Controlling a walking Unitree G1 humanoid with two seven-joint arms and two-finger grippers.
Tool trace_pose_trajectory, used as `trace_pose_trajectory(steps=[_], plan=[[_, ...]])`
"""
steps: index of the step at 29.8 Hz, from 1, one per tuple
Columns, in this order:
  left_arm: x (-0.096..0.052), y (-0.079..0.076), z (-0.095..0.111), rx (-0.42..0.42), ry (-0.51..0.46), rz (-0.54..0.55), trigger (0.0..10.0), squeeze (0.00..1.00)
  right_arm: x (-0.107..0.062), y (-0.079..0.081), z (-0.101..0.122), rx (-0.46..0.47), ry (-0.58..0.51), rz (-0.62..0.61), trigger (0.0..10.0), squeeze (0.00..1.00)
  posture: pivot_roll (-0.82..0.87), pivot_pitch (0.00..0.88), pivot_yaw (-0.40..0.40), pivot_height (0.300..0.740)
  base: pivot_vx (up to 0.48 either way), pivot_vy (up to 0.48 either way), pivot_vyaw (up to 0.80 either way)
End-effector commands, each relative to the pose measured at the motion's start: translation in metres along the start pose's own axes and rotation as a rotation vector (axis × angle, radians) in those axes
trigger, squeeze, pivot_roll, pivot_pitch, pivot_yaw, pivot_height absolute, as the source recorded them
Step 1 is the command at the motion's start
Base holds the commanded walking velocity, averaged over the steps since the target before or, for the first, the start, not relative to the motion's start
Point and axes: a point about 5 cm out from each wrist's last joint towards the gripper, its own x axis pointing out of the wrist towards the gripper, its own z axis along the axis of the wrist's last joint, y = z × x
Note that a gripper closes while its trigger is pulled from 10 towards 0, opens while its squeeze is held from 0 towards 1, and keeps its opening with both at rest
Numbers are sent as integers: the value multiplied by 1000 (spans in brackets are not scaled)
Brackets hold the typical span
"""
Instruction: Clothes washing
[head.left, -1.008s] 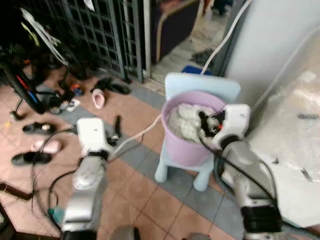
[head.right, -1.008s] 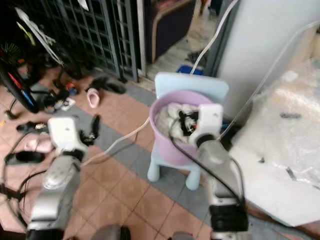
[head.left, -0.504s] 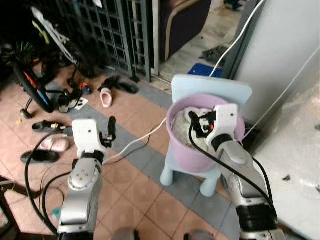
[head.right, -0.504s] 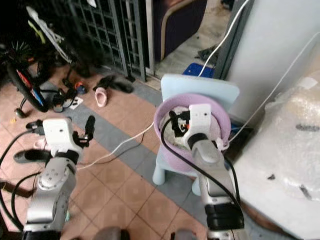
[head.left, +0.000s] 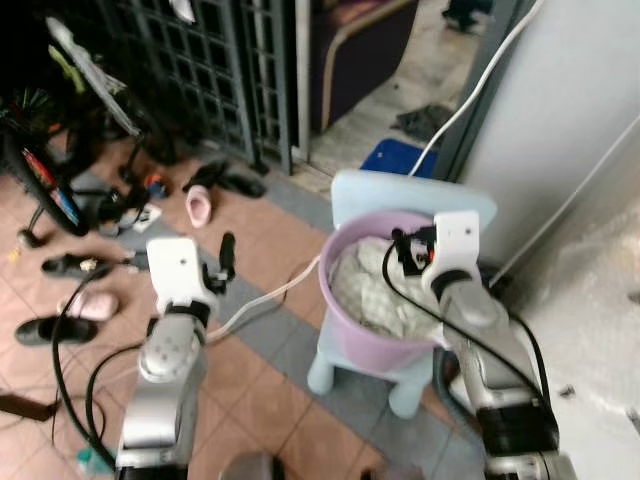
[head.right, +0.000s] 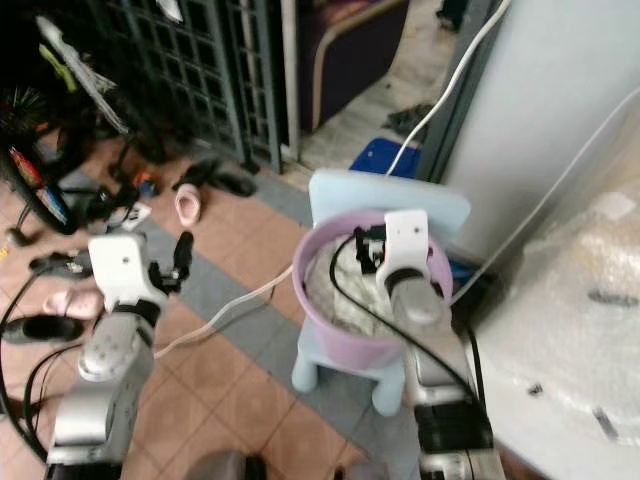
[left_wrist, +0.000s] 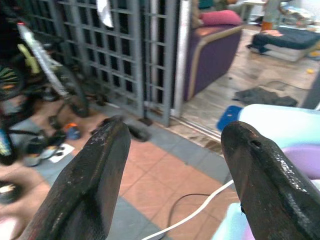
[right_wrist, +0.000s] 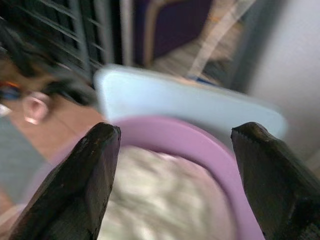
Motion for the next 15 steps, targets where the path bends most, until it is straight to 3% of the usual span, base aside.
trace_pose_trajectory(steps=[1, 9, 15], plan=[[-1, -3, 0, 7, 3, -1, 10000, 0, 0, -10, -6, -1, 40, -52, 10000, 0, -18, 87, 20, 740, 341, 0, 0], [-11, -2, -6, 10, 37, 24, 10000, 0, 1, -5, -13, 14, 82, -36, 10000, 0, -5, 109, -8, 740, 304, 0, 0], [-28, 4, -14, 23, 93, 88, 10000, 0, -3, 1, -28, -19, 191, 9, 10000, 0, 10, 164, -48, 740, 0, 0, 0]])
